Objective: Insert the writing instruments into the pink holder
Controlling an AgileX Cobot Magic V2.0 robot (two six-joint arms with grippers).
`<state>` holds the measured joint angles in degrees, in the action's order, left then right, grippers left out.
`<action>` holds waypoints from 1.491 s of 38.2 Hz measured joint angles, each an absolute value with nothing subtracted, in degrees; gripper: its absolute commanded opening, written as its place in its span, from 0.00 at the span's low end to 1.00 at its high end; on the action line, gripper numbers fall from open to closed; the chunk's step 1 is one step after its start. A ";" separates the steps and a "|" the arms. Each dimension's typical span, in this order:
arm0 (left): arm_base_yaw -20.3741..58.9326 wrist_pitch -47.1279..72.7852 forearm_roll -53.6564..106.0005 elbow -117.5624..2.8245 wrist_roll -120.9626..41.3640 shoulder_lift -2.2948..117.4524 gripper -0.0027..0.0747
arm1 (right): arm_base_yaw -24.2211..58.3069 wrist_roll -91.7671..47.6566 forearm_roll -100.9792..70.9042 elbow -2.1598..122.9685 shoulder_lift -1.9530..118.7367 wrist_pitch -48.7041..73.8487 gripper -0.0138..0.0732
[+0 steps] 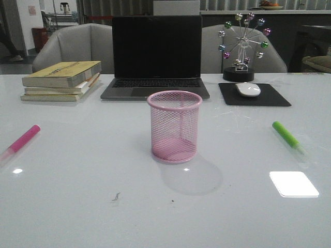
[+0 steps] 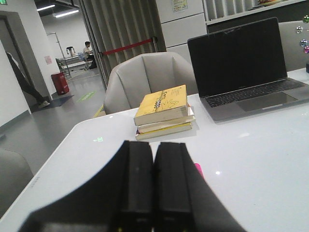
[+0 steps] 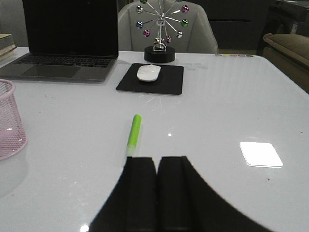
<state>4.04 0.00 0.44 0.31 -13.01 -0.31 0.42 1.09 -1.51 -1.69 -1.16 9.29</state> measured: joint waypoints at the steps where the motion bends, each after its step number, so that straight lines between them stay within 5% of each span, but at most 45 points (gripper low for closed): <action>1: 4.04 0.00 0.44 0.31 -13.01 -0.31 0.15 | 0.42 1.09 -1.51 -1.69 -1.16 9.29 0.22; 39: 4.04 -2.94 1.51 0.31 -13.01 -0.31 0.15 | 0.42 1.09 -1.51 -1.69 -1.16 8.67 0.22; 57: 4.04 -13.72 2.40 -3.82 -13.01 -0.31 0.15 | 0.42 1.23 -1.51 2.57 -1.16 -11.01 0.22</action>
